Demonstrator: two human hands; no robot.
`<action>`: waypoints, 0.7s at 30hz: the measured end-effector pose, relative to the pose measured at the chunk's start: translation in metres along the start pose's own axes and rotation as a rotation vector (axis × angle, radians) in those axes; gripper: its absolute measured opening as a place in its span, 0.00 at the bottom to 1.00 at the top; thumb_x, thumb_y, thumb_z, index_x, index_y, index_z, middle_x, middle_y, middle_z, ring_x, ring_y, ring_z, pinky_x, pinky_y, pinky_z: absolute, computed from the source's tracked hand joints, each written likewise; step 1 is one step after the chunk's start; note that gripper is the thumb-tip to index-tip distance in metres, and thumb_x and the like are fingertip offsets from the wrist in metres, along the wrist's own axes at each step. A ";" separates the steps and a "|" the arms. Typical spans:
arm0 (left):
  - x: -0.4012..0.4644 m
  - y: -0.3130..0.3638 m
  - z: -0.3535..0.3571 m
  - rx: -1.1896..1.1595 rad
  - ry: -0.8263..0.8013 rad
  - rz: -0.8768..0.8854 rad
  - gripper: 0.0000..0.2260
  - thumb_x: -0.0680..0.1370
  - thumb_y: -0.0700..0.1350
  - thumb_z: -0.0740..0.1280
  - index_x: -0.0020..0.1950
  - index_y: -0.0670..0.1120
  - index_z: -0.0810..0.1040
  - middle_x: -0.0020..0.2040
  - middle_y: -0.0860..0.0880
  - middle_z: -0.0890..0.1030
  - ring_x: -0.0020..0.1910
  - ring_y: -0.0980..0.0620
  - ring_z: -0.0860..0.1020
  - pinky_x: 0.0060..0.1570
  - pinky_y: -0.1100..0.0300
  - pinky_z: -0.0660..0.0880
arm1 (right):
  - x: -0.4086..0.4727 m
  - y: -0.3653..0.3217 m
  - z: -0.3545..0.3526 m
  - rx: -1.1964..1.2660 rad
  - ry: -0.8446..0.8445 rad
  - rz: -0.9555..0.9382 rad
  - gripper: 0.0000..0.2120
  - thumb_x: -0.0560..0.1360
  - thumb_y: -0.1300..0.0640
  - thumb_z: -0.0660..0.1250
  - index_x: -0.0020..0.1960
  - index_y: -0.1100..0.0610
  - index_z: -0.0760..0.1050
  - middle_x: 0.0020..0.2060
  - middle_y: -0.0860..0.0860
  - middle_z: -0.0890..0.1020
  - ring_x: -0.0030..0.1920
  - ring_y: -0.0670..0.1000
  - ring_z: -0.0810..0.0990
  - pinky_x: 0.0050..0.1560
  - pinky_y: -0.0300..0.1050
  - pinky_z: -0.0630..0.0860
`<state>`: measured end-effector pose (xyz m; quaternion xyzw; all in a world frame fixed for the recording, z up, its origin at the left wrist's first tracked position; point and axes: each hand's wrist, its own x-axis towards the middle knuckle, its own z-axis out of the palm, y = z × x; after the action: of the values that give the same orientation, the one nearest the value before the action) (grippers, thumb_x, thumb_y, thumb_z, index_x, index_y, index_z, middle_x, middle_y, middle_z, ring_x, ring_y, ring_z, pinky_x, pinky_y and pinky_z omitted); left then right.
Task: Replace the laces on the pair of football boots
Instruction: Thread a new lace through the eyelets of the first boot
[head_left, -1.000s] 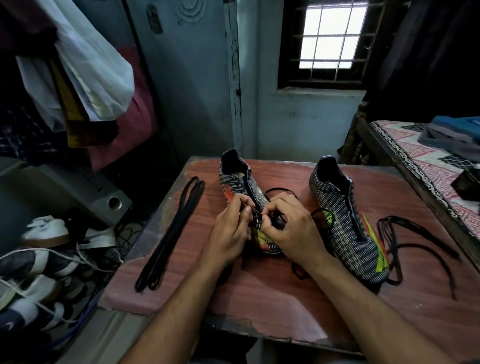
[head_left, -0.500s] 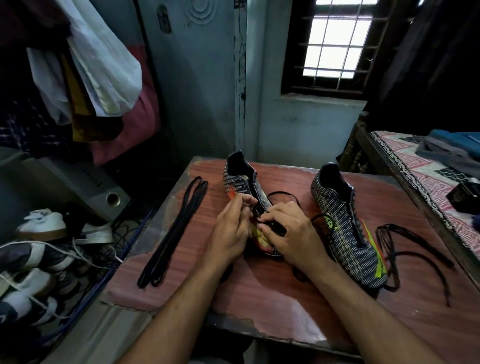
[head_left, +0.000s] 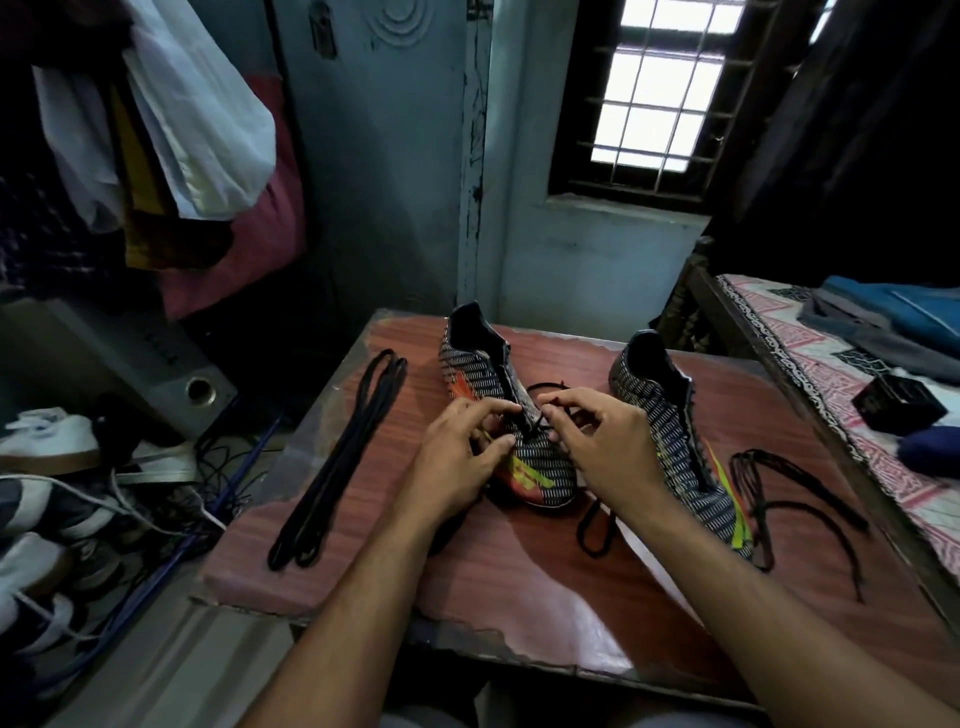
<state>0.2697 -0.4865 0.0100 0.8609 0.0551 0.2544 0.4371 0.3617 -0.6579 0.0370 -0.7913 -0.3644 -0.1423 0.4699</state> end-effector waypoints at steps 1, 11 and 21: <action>0.000 0.000 0.000 0.004 -0.008 0.001 0.15 0.77 0.43 0.74 0.62 0.57 0.83 0.52 0.53 0.77 0.43 0.59 0.76 0.51 0.72 0.71 | 0.000 -0.002 -0.001 0.002 -0.026 0.000 0.05 0.77 0.60 0.74 0.52 0.54 0.86 0.38 0.39 0.84 0.36 0.43 0.84 0.42 0.41 0.81; -0.005 0.003 0.008 0.095 0.059 0.081 0.09 0.75 0.39 0.71 0.54 0.48 0.82 0.48 0.51 0.73 0.43 0.54 0.74 0.49 0.62 0.72 | 0.019 -0.020 -0.003 -0.230 -0.203 -0.108 0.07 0.73 0.63 0.76 0.49 0.55 0.86 0.39 0.40 0.82 0.41 0.33 0.79 0.45 0.26 0.72; -0.005 -0.001 0.006 0.081 0.097 0.019 0.08 0.74 0.43 0.78 0.52 0.50 0.85 0.46 0.52 0.79 0.43 0.53 0.78 0.48 0.58 0.76 | 0.046 -0.038 -0.007 -0.756 -0.716 -0.408 0.09 0.78 0.59 0.64 0.53 0.56 0.83 0.51 0.51 0.81 0.50 0.54 0.82 0.46 0.46 0.74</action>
<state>0.2684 -0.4918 0.0039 0.8650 0.0781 0.2976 0.3963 0.3673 -0.6319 0.0914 -0.8170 -0.5707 -0.0737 -0.0365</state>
